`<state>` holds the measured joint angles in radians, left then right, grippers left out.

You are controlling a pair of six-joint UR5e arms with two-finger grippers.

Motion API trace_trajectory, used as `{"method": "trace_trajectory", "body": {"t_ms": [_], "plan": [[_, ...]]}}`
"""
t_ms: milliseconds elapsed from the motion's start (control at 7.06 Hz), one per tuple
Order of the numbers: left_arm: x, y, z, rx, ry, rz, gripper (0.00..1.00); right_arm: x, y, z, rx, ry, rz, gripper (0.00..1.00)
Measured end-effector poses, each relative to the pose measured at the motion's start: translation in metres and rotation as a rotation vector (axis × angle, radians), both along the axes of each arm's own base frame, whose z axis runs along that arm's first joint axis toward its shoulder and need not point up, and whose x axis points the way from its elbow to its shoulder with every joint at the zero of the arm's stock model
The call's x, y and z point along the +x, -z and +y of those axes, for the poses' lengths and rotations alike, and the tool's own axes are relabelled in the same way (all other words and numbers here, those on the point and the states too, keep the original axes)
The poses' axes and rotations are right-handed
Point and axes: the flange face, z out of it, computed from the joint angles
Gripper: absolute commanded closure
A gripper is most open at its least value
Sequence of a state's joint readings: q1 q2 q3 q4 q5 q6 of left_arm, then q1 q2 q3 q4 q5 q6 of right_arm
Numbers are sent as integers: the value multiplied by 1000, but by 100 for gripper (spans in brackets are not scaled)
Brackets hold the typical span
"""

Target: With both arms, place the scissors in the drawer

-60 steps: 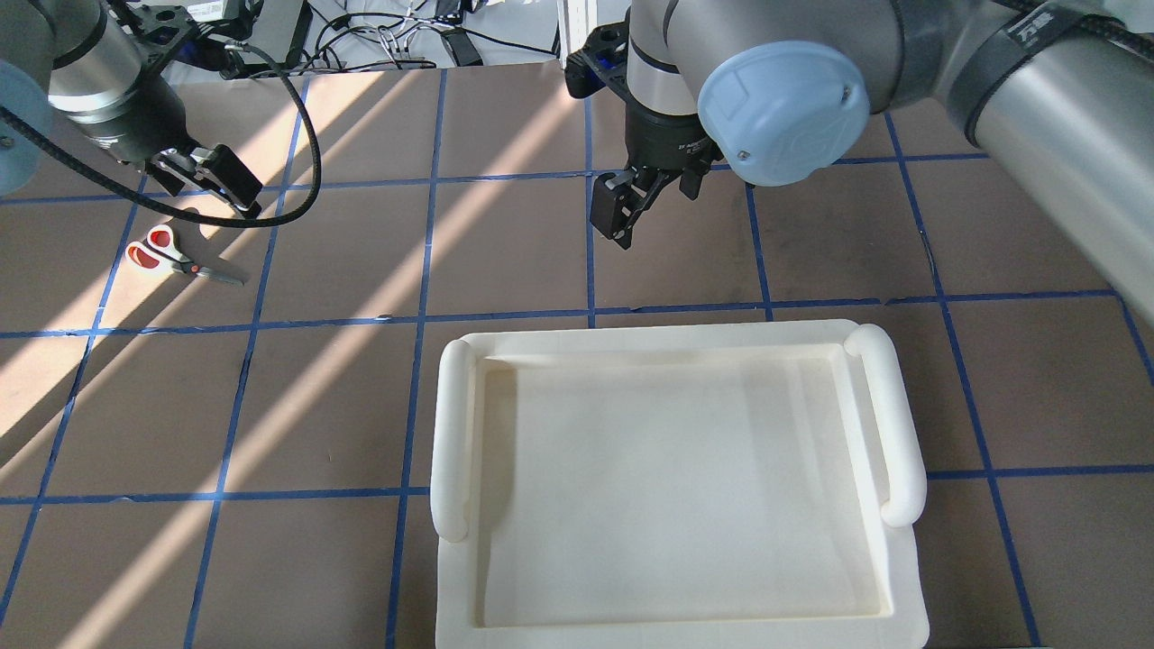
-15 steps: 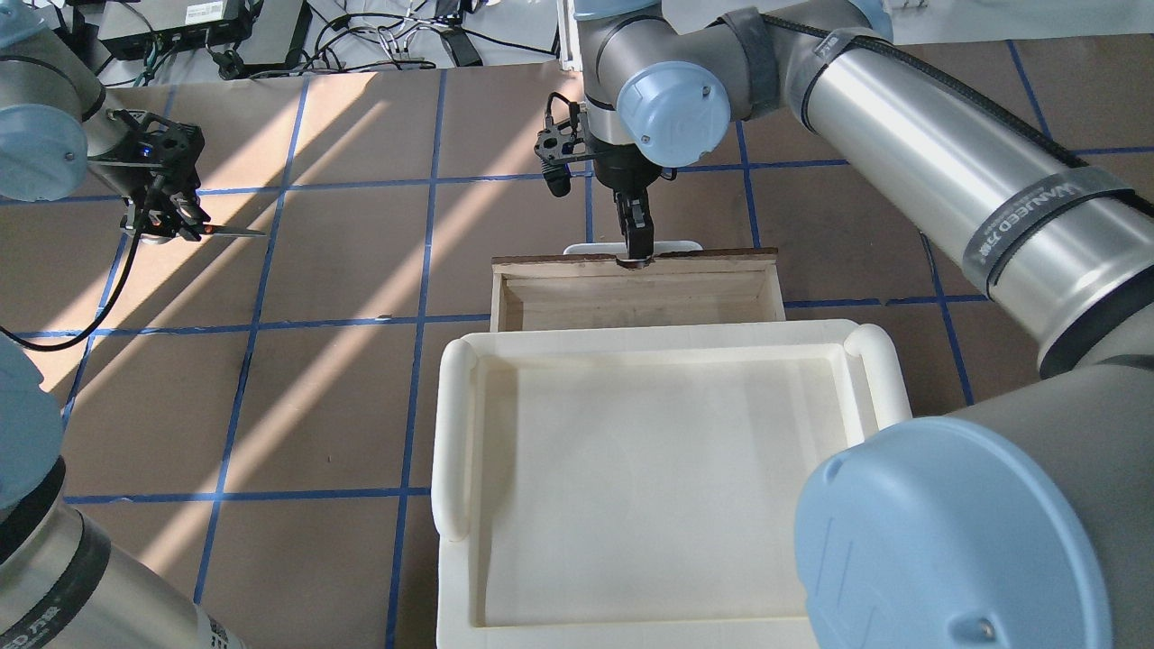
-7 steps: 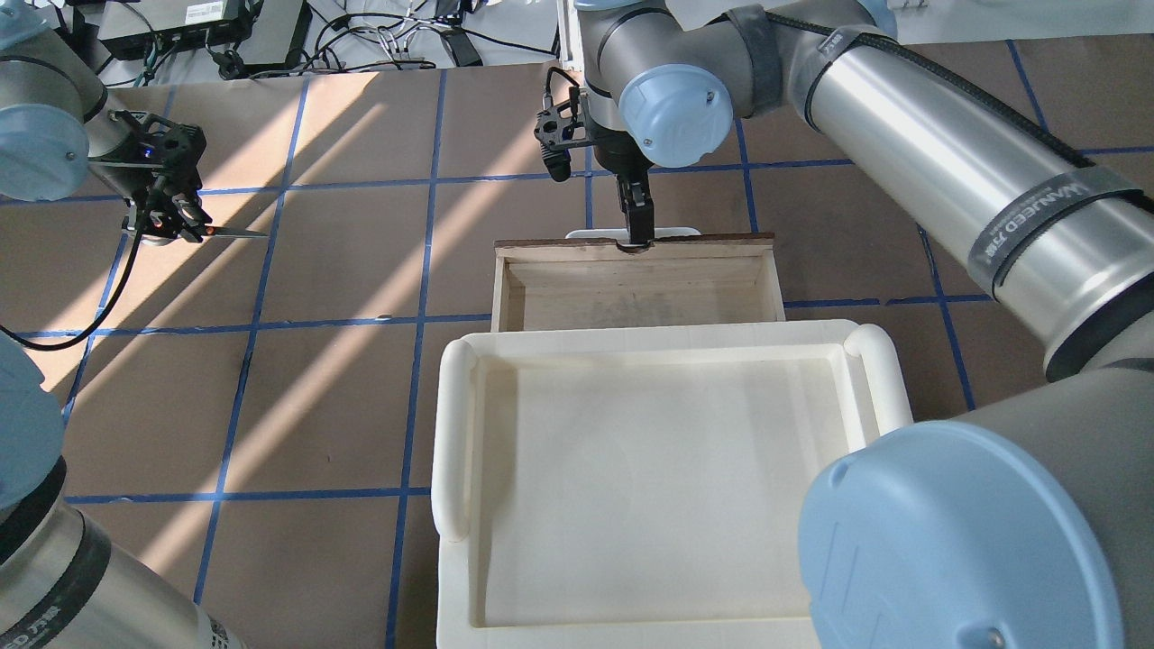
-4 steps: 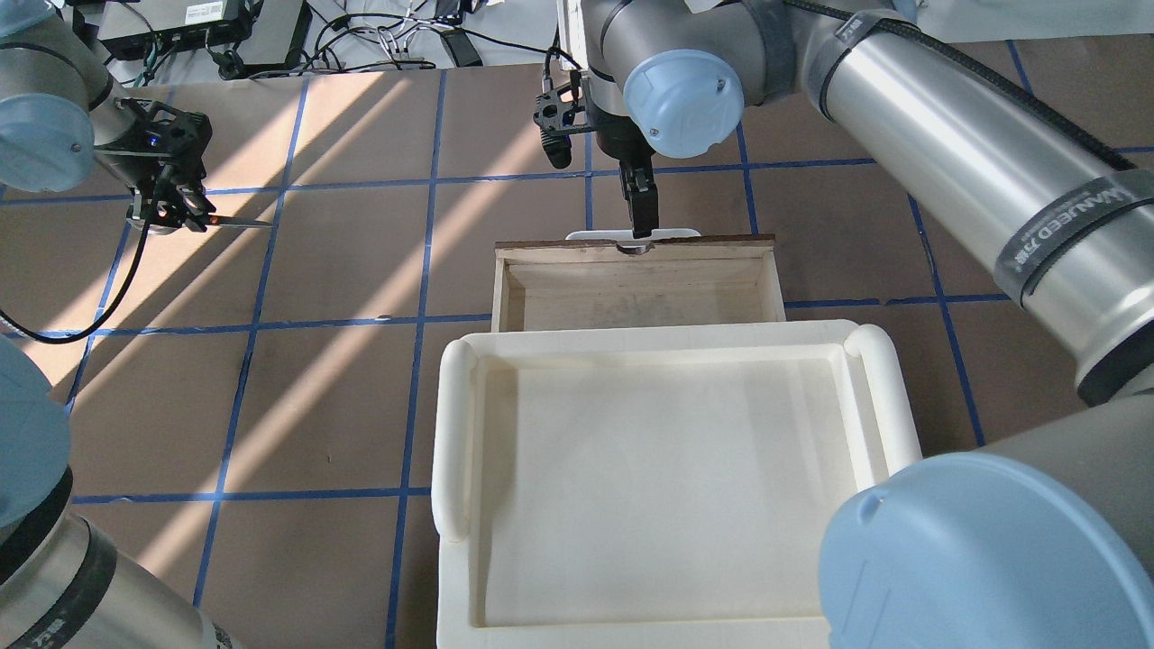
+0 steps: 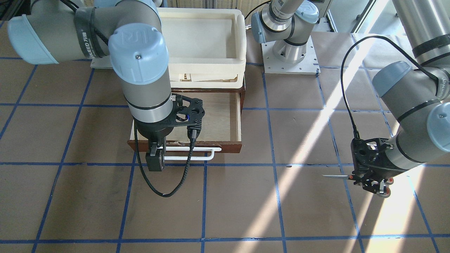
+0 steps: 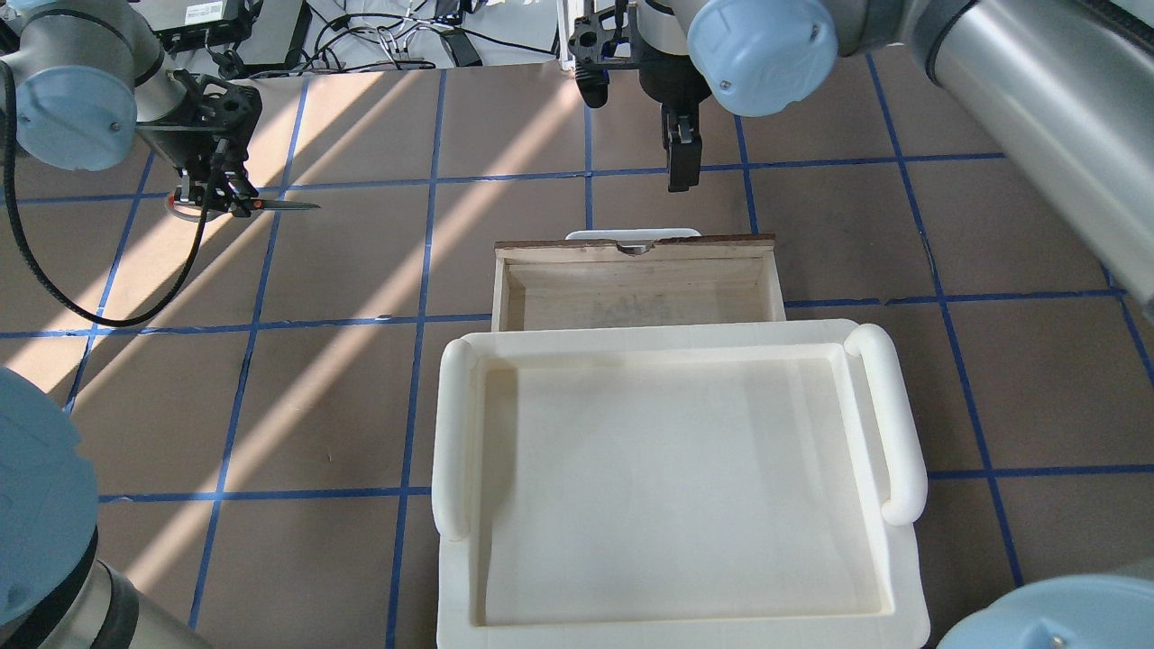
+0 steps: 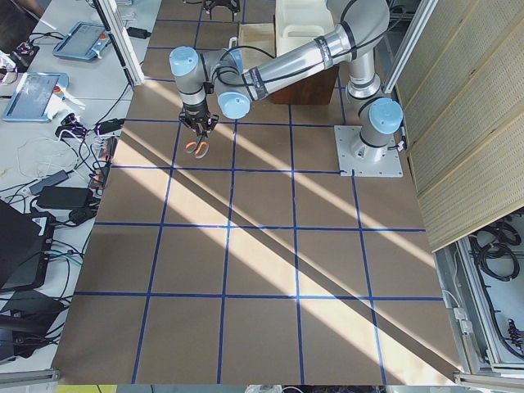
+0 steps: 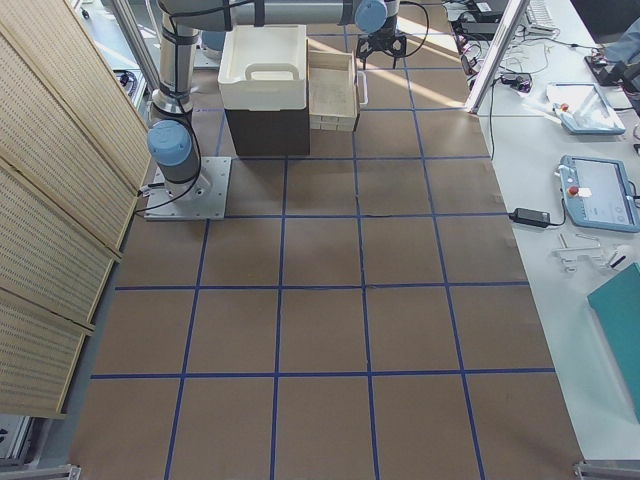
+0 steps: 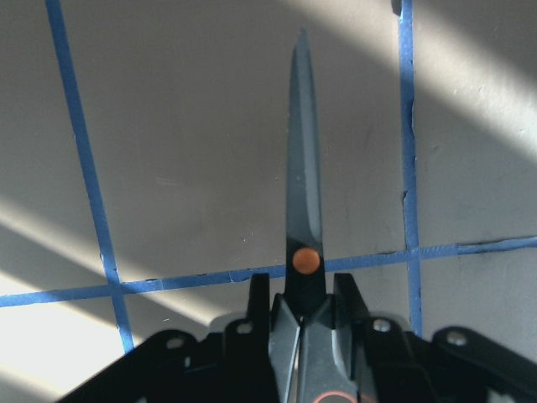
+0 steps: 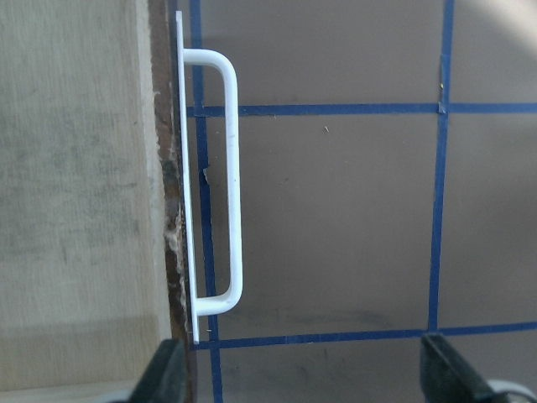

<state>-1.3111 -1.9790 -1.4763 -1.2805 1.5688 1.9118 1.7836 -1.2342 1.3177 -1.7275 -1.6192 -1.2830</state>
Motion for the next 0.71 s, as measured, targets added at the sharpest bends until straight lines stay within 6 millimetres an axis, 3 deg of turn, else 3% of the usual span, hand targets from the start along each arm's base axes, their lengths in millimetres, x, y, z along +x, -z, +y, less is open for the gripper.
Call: {"method": "trace_trajectory", "body": {"t_ms": [283,708], "plan": [[-66,-28,15,4,-62,42,100,-45,-44,34,-47,281,-34,0],[-174,-66,51,-5,-140,51,100,-58,-66,72,-37,791,-79,0]]}}
